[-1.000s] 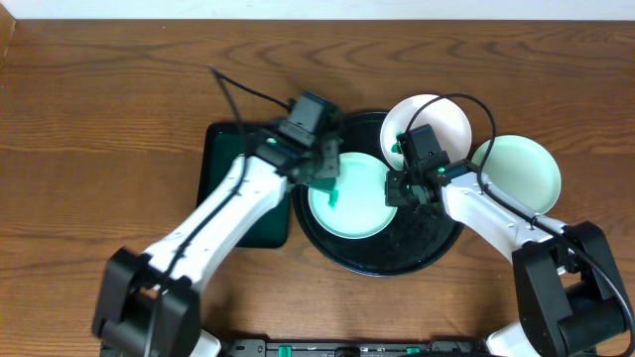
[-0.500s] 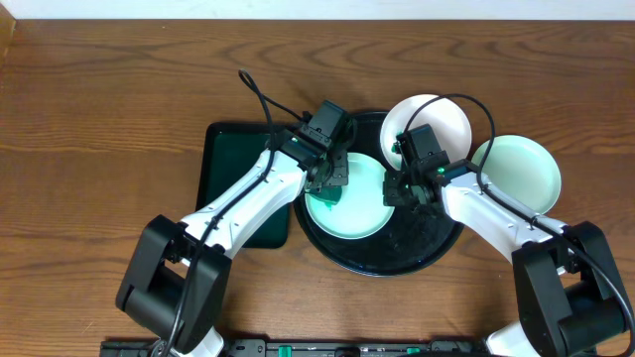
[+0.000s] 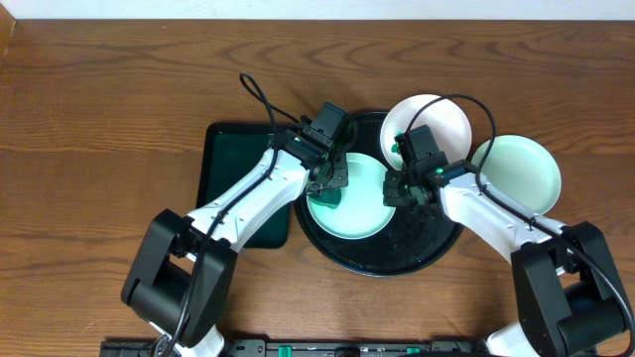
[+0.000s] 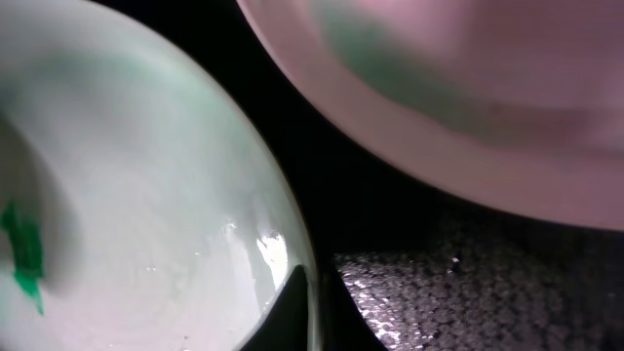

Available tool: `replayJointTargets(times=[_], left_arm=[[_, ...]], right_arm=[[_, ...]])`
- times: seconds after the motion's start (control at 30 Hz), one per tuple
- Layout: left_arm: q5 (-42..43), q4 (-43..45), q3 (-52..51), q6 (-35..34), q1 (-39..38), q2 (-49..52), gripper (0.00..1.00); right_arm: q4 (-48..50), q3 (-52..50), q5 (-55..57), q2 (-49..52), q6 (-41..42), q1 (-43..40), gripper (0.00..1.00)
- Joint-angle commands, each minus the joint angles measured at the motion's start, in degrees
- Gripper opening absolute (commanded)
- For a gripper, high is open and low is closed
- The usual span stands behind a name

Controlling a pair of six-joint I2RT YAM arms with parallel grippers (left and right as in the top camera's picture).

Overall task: Clean dirty plates on tray and stack at the side
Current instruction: 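Carry the sponge with the left gripper onto the pale green plate, then scrub the pale green plate with the sponge in the left gripper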

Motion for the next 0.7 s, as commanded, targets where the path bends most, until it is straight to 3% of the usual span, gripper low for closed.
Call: replayJointTargets(times=[0.0, 0.17, 0.33, 0.67], left_arm=[[-0.31, -0.15, -0.13, -0.55, -0.17, 0.26, 0.07], [-0.28, -0.15, -0.13, -0.55, -0.2, 0.26, 0.07], [-0.31, -0.39, -0.13, -0.57, -0.59, 0.26, 0.07], [-0.37, -0.42, -0.13, -0.76, -1.95, 0.28, 0.07]], right_arm=[[0.39, 0.7, 1.03, 0.59, 0.96, 1.05, 0.22], [2.16, 0.7, 1.22, 0.59, -2.69, 1.03, 0.25], [2.32, 0.7, 1.68, 0.61, -3.1, 1.03, 0.09], [2.27, 0.66, 2.51, 1.79, -3.08, 1.14, 0.01]])
